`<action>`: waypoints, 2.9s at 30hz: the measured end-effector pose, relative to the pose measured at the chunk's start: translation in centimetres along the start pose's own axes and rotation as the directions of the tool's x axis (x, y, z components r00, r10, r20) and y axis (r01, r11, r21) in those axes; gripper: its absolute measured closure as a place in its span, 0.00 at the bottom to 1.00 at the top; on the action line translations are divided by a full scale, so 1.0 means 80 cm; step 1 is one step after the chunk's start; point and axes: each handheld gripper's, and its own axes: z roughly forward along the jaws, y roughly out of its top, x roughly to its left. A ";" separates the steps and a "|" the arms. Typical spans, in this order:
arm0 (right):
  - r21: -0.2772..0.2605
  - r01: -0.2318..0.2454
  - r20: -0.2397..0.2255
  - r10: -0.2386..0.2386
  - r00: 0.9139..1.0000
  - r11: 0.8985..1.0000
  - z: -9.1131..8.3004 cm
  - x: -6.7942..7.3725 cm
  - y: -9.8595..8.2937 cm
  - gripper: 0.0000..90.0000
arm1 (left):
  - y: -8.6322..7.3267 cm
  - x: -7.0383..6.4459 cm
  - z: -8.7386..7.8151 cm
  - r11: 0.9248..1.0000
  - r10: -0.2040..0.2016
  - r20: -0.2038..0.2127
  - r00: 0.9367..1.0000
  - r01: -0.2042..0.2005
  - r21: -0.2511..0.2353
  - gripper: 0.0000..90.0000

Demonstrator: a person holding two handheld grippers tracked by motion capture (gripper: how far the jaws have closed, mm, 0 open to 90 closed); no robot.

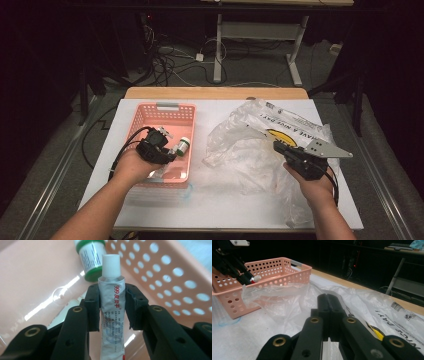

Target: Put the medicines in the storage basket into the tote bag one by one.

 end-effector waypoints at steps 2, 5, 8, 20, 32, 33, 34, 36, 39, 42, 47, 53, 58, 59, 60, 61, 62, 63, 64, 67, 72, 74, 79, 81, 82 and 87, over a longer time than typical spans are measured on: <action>0.001 0.003 -0.002 -0.003 1.000 1.000 0.000 0.000 0.001 1.00 | -0.002 0.000 -0.004 0.999 -0.009 0.005 1.000 0.009 -0.037 0.73; 0.001 0.005 -0.009 -0.005 1.000 1.000 0.000 0.000 0.001 1.00 | -0.007 -0.002 -0.008 0.995 -0.018 0.013 1.000 0.019 -0.094 0.73; 0.006 0.011 -0.012 -0.010 1.000 1.000 0.001 0.001 0.000 1.00 | -0.015 -0.005 -0.012 0.988 -0.027 0.017 1.000 0.029 -0.151 0.73; -0.003 0.015 -0.012 -0.015 1.000 1.000 0.001 0.000 0.000 1.00 | -0.042 -0.010 -0.035 0.931 -0.076 0.012 0.997 0.076 -0.357 0.73; -0.006 0.005 -0.012 -0.005 1.000 1.000 0.002 0.000 0.001 1.00 | -0.038 -0.042 -0.055 0.885 -0.039 0.026 0.999 0.047 -0.464 0.73; -0.005 0.003 -0.012 -0.003 1.000 1.000 0.001 0.000 0.002 1.00 | -0.037 -0.045 -0.057 0.881 -0.035 0.025 0.999 0.043 -0.471 0.73; -0.006 0.000 -0.013 0.000 1.000 1.000 0.001 0.000 0.002 1.00 | -0.037 -0.047 -0.059 0.877 -0.032 0.028 0.999 0.041 -0.478 0.73; -0.007 0.001 -0.012 -0.001 1.000 1.000 0.001 0.000 0.002 1.00 | -0.034 -0.052 -0.063 0.872 -0.022 0.029 0.999 0.033 -0.488 0.73; -0.005 0.001 -0.014 -0.001 1.000 1.000 0.001 0.000 0.002 1.00 | -0.030 -0.060 -0.066 0.864 -0.009 0.047 0.999 0.032 -0.503 0.73; -0.006 0.004 -0.015 -0.004 1.000 1.000 0.000 0.000 0.003 1.00 | -0.028 -0.066 -0.069 0.858 0.004 0.058 0.998 0.026 -0.513 0.73; -0.010 0.002 -0.014 -0.003 1.000 1.000 0.000 0.000 0.003 1.00 | -0.023 -0.079 -0.073 0.849 0.027 0.072 0.997 0.015 -0.528 0.73; -0.013 0.004 -0.015 -0.004 1.000 1.000 0.000 0.000 0.004 1.00 | -0.015 -0.094 -0.078 0.847 0.062 0.023 0.998 -0.040 -0.531 0.73; -0.016 0.008 -0.017 -0.008 1.000 1.000 0.000 0.000 0.004 1.00 | -0.008 -0.099 -0.092 0.821 0.070 0.054 0.996 -0.027 -0.571 0.73; -0.017 0.008 -0.018 -0.008 1.000 1.000 0.000 0.000 0.004 1.00 | -0.006 -0.102 -0.092 0.823 0.079 0.054 0.995 -0.035 -0.567 0.73; -0.017 0.007 -0.019 -0.007 1.000 1.000 0.000 0.000 0.004 1.00 | -0.005 -0.106 -0.091 0.823 0.089 0.050 0.995 -0.045 -0.566 0.73; -0.017 0.006 -0.019 -0.007 1.000 1.000 0.000 0.000 0.004 1.00 | -0.004 -0.110 -0.089 0.822 0.099 0.052 0.994 -0.052 -0.567 0.73; -0.019 0.008 -0.018 -0.009 1.000 1.000 0.000 0.000 0.004 1.00 | -0.004 -0.113 -0.087 0.821 0.105 0.061 0.993 -0.052 -0.568 0.73; -0.020 0.009 -0.018 -0.009 1.000 1.000 0.000 0.000 0.004 1.00 | -0.003 -0.117 -0.085 0.822 0.113 0.069 0.991 -0.054 -0.567 0.73; -0.020 0.008 -0.019 -0.009 1.000 1.000 0.000 0.000 0.004 1.00 | -0.002 -0.121 -0.082 0.820 0.118 0.079 0.990 -0.052 -0.571 0.73; -0.019 0.007 -0.022 -0.007 1.000 1.000 -0.001 0.000 0.004 1.00 | 0.001 -0.132 -0.075 0.819 0.135 0.112 0.985 -0.047 -0.572 0.73; -0.020 0.005 -0.026 -0.005 1.000 1.000 -0.001 0.000 0.004 1.00 | 0.009 -0.150 -0.059 0.824 0.165 0.132 0.977 -0.063 -0.563 0.73; -0.020 0.006 -0.024 -0.006 1.000 1.000 -0.001 0.000 0.005 1.00 | 0.013 -0.155 -0.051 0.830 0.172 0.138 0.975 -0.068 -0.553 0.73; -0.023 0.006 -0.025 -0.006 1.000 1.000 -0.002 0.000 0.005 1.00 | 0.022 -0.170 -0.032 0.842 0.191 0.144 0.971 -0.087 -0.533 0.73; -0.024 0.006 -0.024 -0.007 1.000 1.000 -0.003 0.000 0.006 1.00 | 0.026 -0.175 -0.025 0.845 0.197 0.149 0.969 -0.090 -0.527 0.73; -0.025 0.007 -0.024 -0.008 1.000 1.000 -0.003 0.000 0.006 1.00 | 0.029 -0.177 -0.021 0.846 0.198 0.150 0.969 -0.092 -0.525 0.73; -0.030 0.007 -0.021 -0.008 1.000 1.000 -0.003 0.001 0.007 1.00 | 0.040 -0.186 -0.002 0.855 0.201 0.160 0.966 -0.093 -0.510 0.73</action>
